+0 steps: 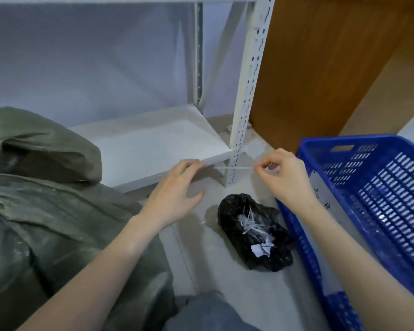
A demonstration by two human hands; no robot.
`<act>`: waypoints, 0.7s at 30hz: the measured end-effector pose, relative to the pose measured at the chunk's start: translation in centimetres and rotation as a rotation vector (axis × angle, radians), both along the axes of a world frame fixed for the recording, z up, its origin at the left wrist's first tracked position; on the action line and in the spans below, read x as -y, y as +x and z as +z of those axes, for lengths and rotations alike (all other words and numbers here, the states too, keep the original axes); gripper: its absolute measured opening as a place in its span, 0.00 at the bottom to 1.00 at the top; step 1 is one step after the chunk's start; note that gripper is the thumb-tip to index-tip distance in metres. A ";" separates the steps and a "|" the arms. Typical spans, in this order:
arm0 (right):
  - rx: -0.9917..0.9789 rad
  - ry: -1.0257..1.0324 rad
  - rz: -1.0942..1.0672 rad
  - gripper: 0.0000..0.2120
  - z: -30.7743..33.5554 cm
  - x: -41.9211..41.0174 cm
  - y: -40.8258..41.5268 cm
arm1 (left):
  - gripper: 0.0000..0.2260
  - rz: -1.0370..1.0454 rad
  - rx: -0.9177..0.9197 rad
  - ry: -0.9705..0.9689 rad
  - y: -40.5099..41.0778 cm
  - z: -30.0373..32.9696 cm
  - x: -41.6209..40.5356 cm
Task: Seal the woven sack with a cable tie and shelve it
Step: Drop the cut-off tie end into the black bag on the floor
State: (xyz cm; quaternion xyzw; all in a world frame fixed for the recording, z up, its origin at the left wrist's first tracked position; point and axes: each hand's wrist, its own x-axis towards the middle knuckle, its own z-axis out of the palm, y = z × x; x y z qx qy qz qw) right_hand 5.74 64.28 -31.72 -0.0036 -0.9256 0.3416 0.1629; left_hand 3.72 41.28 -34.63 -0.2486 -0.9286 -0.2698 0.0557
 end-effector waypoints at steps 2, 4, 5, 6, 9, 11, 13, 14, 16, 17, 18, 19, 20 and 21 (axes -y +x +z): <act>0.039 0.002 -0.065 0.06 -2.5 -1.2 0.2 | 0.25 -0.055 0.030 -0.055 -0.1 -1.8 -0.8; 0.065 0.005 -0.118 0.06 -4.9 -2.3 0.4 | 0.25 -0.102 0.042 -0.114 -0.4 -3.3 -1.8; 0.080 0.004 -0.141 0.06 -6.1 -2.8 0.5 | 0.25 -0.119 0.050 -0.141 -0.6 -4.1 -2.2; 0.095 0.005 -0.163 0.06 -7.2 -3.3 0.5 | 0.25 -0.137 0.064 -0.166 -0.8 -4.9 -2.7; 0.125 0.013 -0.230 0.06 -10.8 -4.6 0.4 | 0.26 -0.179 0.108 -0.229 -1.4 -7.4 -4.0; 0.142 0.031 -0.279 0.06 -13.3 -5.4 0.4 | 0.26 -0.190 0.131 -0.265 -1.8 -9.0 -4.8; 0.171 0.058 -0.322 0.06 -15.9 -5.9 0.4 | 0.26 -0.205 0.161 -0.287 -2.1 -10.5 -5.6; 0.189 0.065 -0.341 0.06 -17.2 -6.1 0.4 | 0.26 -0.210 0.182 -0.298 -2.2 -11.2 -5.9; 0.241 0.069 -0.377 0.07 -19.8 -6.2 0.4 | 0.26 -0.218 0.230 -0.319 -2.4 -12.7 -6.5; 0.270 0.070 -0.396 0.07 -20.9 -6.1 0.3 | 0.27 -0.225 0.253 -0.324 -2.5 -13.4 -6.8; 0.296 0.066 -0.418 0.07 -21.8 -6.1 0.1 | 0.27 -0.233 0.275 -0.327 -2.5 -14.1 -7.0; 0.313 0.057 -0.442 0.07 -22.6 -6.0 -0.1 | 0.27 -0.238 0.297 -0.331 -2.5 -14.8 -7.2; 0.322 0.043 -0.466 0.07 -23.2 -5.9 -0.3 | 0.27 -0.240 0.313 -0.337 -2.4 -15.3 -7.3; 0.322 0.031 -0.488 0.08 -23.7 -5.8 -0.6 | 0.27 -0.241 0.325 -0.343 -2.4 -15.8 -7.4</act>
